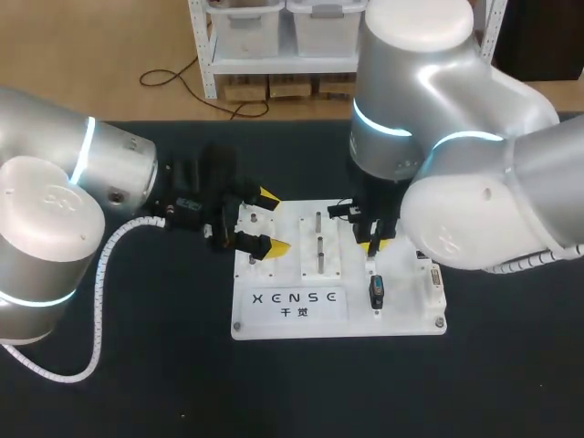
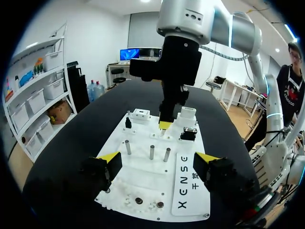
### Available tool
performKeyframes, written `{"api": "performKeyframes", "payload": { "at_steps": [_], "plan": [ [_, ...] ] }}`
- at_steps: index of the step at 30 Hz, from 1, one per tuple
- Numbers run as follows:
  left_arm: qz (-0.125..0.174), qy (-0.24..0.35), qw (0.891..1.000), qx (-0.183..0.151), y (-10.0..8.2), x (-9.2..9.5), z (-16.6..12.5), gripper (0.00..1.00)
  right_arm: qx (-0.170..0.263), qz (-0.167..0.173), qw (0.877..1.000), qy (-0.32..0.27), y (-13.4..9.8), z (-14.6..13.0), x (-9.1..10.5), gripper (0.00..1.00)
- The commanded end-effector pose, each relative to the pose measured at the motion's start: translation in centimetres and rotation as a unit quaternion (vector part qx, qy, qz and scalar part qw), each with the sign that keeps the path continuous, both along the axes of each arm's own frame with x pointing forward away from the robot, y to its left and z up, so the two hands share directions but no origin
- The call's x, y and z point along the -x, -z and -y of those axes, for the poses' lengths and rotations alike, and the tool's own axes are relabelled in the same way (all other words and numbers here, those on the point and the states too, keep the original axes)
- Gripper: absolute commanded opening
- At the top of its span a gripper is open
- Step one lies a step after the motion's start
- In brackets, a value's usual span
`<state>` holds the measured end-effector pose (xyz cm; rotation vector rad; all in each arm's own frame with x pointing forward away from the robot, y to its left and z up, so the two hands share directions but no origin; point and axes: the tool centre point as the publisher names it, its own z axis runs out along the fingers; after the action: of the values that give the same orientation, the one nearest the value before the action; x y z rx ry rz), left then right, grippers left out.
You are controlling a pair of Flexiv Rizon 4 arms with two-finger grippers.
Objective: Insert the Ethernet cable into its matching sockets.
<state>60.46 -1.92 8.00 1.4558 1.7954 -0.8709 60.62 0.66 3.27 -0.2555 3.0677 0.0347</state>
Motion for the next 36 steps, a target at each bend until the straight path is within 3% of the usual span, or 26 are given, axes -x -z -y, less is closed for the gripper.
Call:
{"api": "performKeyframes", "payload": {
  "at_steps": [1,10,22,36],
  "plan": [
    [0.001,-0.001,1.0,0.001,0.1,0.0,0.0,1.0,0.0,0.003,1.0,0.003,-1.8,0.6,0.3,0.0],
    [0.001,-0.001,1.0,0.001,0.1,0.0,0.0,1.0,0.009,0.011,1.0,0.019,-3.0,3.1,0.4,0.0],
    [0.001,-0.001,1.0,0.001,0.1,0.0,0.0,1.0,0.017,0.008,0.999,0.034,-2.2,6.8,0.3,0.0],
    [0.001,-0.001,1.0,0.001,0.1,0.0,0.0,1.0,0.015,-0.001,0.999,0.03,-1.0,7.8,-0.4,0.0]
  ]
}}
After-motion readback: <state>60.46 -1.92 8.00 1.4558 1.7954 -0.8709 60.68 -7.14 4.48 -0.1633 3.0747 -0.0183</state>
